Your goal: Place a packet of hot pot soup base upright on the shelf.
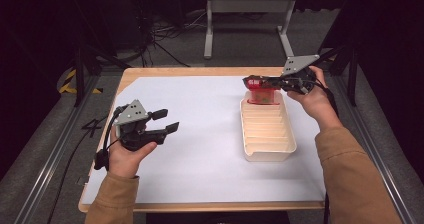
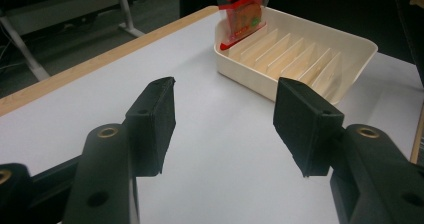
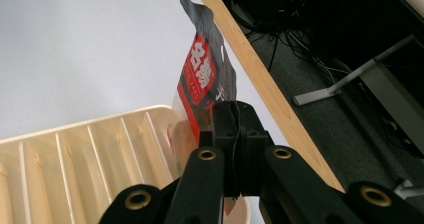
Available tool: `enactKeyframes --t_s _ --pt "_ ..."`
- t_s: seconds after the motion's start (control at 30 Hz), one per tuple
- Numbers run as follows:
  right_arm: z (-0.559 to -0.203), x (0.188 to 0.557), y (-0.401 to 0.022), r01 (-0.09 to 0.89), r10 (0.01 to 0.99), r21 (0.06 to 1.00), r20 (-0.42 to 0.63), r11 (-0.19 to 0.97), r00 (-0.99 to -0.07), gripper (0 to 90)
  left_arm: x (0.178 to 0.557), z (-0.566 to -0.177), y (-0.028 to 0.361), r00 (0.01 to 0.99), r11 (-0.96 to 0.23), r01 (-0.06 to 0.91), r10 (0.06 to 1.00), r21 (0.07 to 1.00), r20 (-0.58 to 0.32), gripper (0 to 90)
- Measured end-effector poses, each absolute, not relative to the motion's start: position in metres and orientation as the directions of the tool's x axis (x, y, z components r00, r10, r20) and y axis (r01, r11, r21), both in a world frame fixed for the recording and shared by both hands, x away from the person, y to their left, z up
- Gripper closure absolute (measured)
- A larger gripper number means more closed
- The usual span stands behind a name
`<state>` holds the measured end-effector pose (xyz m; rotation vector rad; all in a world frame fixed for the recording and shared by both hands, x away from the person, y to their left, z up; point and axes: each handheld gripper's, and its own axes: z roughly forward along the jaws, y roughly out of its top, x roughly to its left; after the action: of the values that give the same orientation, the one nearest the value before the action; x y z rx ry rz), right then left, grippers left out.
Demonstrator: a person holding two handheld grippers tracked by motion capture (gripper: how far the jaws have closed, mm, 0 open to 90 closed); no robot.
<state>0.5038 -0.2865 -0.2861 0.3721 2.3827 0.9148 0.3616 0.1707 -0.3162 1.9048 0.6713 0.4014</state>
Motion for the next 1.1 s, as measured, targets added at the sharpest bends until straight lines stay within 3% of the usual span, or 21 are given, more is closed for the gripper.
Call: enactKeyframes --t_s 1.1 --pt "-0.316 0.505 -0.291 0.123 0.461 0.701 -0.318 0.703 -0.829 83.1 0.365 -0.320 0.171 0.790 -0.314 0.298 0.611 0.901 -0.048 38.9"
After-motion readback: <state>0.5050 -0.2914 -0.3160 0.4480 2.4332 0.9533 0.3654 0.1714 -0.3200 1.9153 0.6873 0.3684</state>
